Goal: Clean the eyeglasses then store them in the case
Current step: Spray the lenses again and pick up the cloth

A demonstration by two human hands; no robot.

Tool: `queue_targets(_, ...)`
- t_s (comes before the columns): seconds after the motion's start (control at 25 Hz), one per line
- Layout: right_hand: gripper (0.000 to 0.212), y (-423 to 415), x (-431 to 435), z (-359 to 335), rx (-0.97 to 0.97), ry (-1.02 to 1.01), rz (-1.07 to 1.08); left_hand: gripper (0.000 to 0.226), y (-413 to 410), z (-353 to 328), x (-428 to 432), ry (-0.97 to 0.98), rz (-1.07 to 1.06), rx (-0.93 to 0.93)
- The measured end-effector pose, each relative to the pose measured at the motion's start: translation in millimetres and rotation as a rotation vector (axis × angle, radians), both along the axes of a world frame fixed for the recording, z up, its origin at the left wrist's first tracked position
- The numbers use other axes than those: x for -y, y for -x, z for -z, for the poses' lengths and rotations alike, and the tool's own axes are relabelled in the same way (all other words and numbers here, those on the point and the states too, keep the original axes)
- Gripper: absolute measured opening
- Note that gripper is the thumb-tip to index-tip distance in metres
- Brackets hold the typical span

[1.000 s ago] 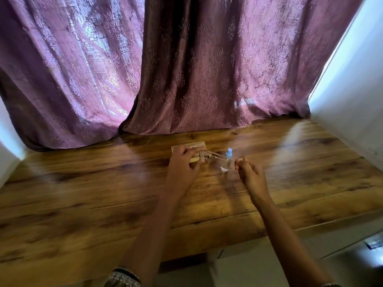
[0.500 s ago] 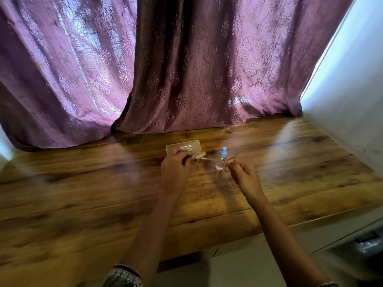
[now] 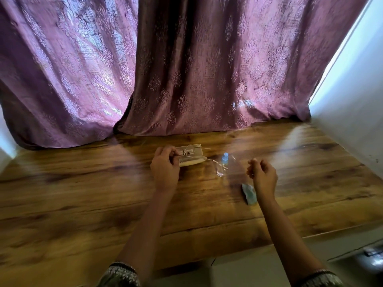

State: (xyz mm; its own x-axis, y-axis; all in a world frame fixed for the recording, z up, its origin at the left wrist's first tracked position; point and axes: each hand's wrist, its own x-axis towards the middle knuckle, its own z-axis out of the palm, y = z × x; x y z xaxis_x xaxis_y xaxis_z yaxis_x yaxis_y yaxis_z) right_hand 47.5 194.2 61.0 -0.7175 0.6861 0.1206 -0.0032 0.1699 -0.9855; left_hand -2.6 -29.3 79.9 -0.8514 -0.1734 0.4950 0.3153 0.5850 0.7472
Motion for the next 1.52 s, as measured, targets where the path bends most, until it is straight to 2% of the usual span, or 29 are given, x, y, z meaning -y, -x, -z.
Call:
queue_targets(0.16, 0.013, 35, -10, 36, 0.240, -0.099, -0.073, 0.015, 5, 5, 3, 0.003, -0.039, 0.045)
queue_targets(0.28, 0.027, 61, -8, 54, 0.399, -0.151, -0.215, 0.017, 10, 7, 11, -0.030, -0.051, 0.058)
queue_targets(0.48, 0.046, 88, 2, 69, 0.449, -0.252, -0.351, 0.020, 15, 14, 20, -0.116, -0.018, 0.090)
queue_targets(0.64, 0.032, 88, 9, 77, 0.368, -0.185, -0.343, 0.030, 19, 17, 22, -0.177, -0.022, 0.116)
queue_targets(0.8, 0.022, 76, 9, 77, 0.289, -0.225, -0.320, 0.043, 27, 19, 18, -0.238, -0.012, 0.141)
queue_targets(0.88, 0.029, 61, 10, 76, 0.262, -0.244, -0.344, 0.046, 30, 19, 13, -0.240, 0.006, 0.158)
queue_targets(1.04, 0.041, 21, 25, 72, 0.172, -0.304, -0.448, 0.037, 28, 18, -5, -0.197, 0.051, 0.150)
queue_targets(1.2, 0.051, -8, 44, 48, 0.005, -0.342, -0.603, 0.036, 17, 17, -25, -0.317, 0.145, 0.262)
queue_targets(1.36, 0.068, -9, 60, 18, -0.172, -0.451, -0.630, 0.031, 6, 14, -43, -0.359, 0.188, 0.277)
queue_targets(1.52, 0.057, -8, 62, 2, -0.169, -0.509, -0.582, 0.032, -2, 9, -51, -0.350, 0.197, 0.251)
